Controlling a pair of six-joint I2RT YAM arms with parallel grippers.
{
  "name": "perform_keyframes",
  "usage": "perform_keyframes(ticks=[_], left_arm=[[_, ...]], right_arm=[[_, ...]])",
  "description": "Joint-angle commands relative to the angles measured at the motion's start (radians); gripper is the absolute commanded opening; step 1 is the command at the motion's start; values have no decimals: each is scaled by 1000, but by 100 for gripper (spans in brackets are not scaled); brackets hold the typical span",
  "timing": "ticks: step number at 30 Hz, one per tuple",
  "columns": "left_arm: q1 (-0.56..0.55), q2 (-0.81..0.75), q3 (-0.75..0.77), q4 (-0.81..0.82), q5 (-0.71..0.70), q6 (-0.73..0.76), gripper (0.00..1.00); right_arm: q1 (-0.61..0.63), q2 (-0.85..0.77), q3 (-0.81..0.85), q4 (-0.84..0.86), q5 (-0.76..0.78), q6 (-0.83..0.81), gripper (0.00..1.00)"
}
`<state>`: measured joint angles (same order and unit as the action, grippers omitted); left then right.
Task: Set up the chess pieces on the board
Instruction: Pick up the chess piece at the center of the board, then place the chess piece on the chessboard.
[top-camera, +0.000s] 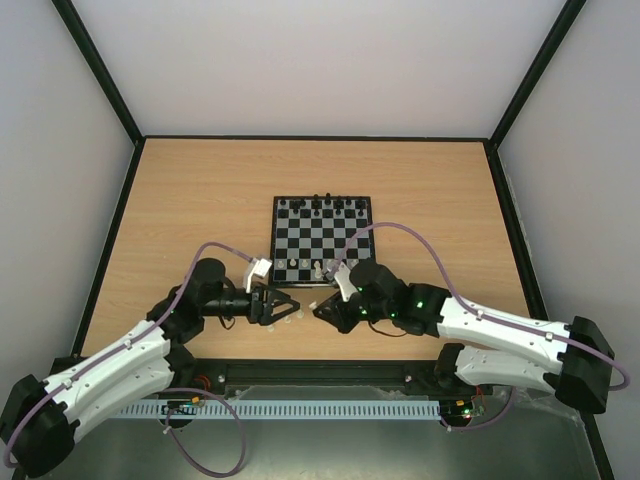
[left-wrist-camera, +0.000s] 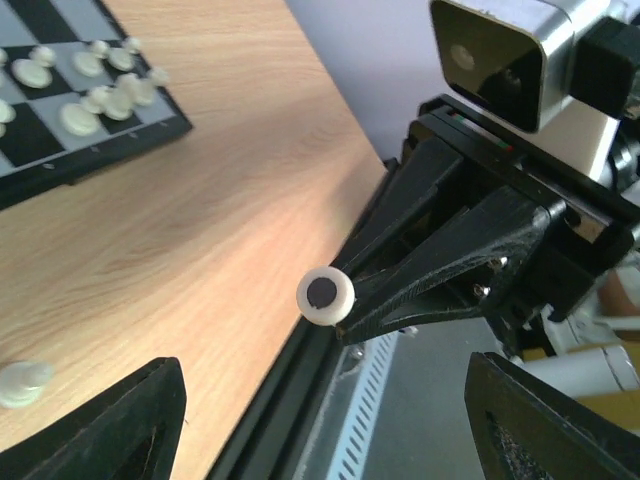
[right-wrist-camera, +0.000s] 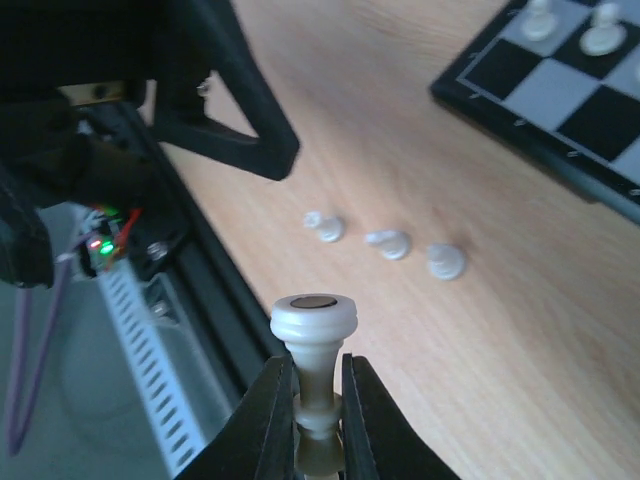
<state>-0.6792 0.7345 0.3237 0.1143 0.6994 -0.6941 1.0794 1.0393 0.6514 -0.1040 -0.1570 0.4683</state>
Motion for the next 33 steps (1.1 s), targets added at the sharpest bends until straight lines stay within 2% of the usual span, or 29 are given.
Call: perform_keyframes(ticks=[1,6,15,30,33], left_arm=[[0,-39,-27,95,137,-23,79],[-18,-28,-42,174,189,-60,81],[-85,67,-54,239,200,-60,79],[-127,170,-39,304,221,-63,50],[-128,170,-36,296,220,-60,42]], right_arm=[[-2,-28,-1,-30,-192,-21,4],[0,-8,11,-5,-270,-35,4],[0,7,47,19,-346,-58,5],[-1,20,53,7,-326,-72,5],[-1,26,53,2,-320,-72,5]])
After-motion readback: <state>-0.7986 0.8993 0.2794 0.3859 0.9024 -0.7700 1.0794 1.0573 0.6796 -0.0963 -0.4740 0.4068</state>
